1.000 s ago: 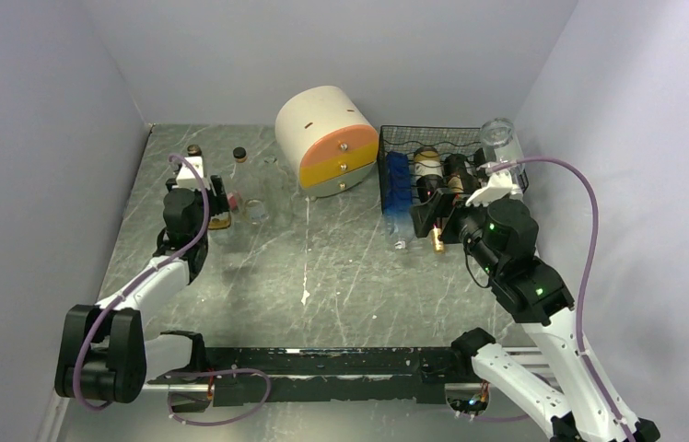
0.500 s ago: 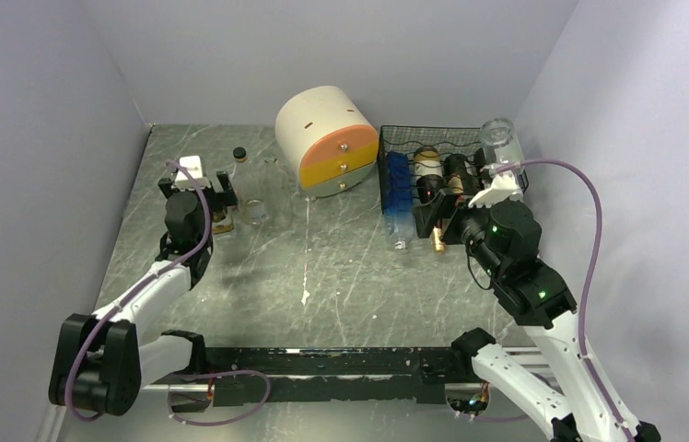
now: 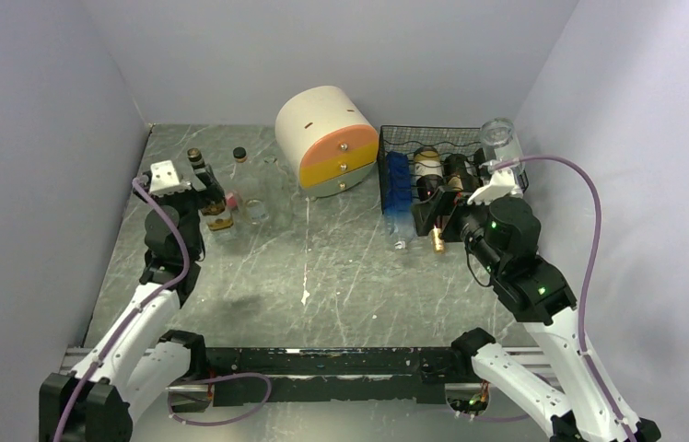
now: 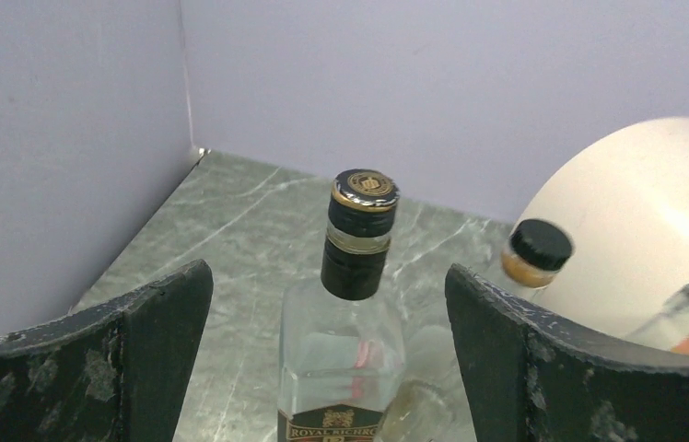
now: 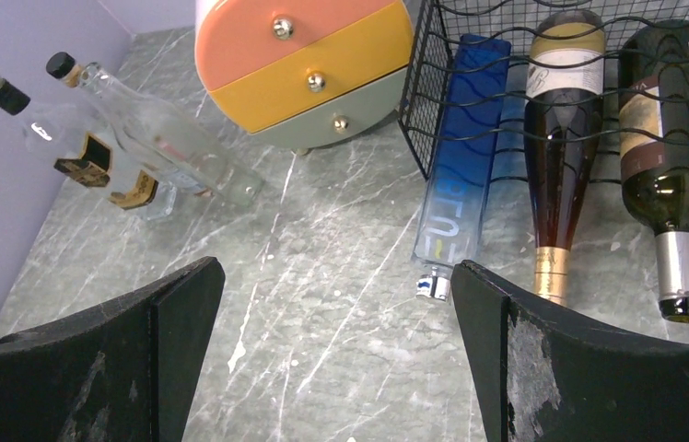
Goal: Take the wine bottle off the wine rack
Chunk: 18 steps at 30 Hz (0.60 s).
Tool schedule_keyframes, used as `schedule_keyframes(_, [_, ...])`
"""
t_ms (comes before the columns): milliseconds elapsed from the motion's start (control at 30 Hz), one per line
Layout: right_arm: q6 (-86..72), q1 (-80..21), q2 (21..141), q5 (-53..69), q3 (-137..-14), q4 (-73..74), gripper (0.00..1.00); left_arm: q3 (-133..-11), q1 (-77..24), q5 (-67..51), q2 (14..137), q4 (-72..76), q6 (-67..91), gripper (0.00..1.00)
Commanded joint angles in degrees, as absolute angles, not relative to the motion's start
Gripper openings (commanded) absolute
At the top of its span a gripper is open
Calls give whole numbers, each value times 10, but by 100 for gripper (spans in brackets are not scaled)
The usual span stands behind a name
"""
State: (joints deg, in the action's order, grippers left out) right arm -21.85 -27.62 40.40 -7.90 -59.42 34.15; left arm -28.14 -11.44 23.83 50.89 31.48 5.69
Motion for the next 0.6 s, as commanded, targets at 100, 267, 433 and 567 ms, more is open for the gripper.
schedule_keyframes(100, [-230, -279, 414, -68, -616, 342, 100, -329, -135, 171, 482, 273, 21, 99])
schedule_keyframes(267, [-236, -279, 420, -73, -615, 341, 100, -395, -140, 59, 492, 228, 47, 99])
schedule_keyframes(433, [-230, -279, 439, -97, -617, 348, 100, -516, -143, -93, 557, 217, 87, 95])
schedule_keyframes(567, [-222, -278, 467, -123, -627, 350, 100, -574, -167, -159, 600, 232, 99, 96])
